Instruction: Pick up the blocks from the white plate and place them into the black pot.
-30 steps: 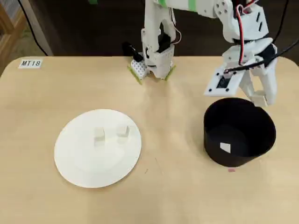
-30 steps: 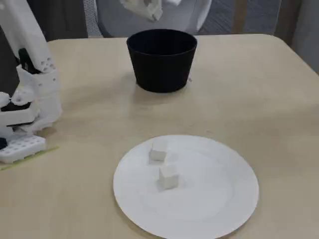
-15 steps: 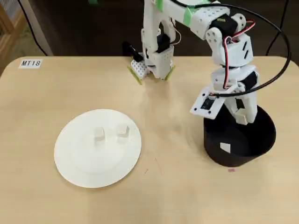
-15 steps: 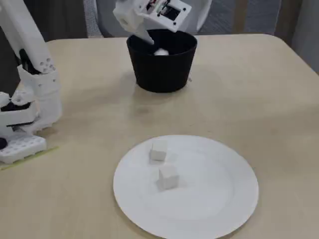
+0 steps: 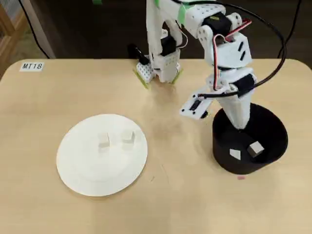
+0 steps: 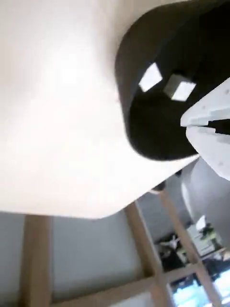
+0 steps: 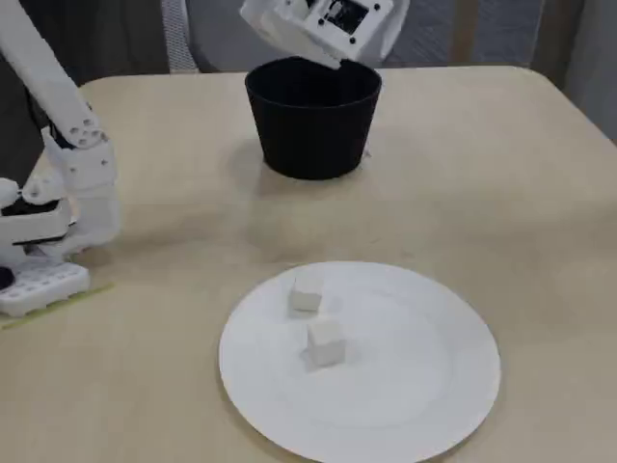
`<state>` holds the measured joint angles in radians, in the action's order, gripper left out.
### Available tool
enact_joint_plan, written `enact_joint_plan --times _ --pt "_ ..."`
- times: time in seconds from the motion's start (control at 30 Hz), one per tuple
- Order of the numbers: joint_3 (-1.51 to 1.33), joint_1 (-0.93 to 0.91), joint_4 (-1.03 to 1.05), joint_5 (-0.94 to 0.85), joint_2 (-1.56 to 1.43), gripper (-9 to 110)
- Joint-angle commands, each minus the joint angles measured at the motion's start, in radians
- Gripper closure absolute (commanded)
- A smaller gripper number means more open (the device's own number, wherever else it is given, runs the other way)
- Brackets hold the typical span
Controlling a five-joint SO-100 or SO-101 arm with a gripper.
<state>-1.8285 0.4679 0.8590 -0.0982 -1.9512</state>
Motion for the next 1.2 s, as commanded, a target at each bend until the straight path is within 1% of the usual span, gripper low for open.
enact_joint_plan --times 0.0,0.13,0.27,0.4,0.6,0.73,0.8,1.07,1.17 --pt "0.003 -0.103 -0.015 0.034 -0.084 104" --pt "0.003 -0.258 0.054 0.152 -0.106 104" --pt "-0.025 -0.46 0.124 0.324 -0.091 104" --pt "-0.025 -0.634 0.249 0.494 -0.034 104" --pt "-0.041 -0.818 0.408 0.66 -0.003 104" --pt "-0.103 -0.876 0.387 0.811 -0.005 104" --pt "-0.123 -0.905 0.351 0.857 0.0 104" --pt "-0.126 -1.0 0.252 0.936 0.095 104" --pt "-0.112 -1.026 0.247 0.928 0.121 97"
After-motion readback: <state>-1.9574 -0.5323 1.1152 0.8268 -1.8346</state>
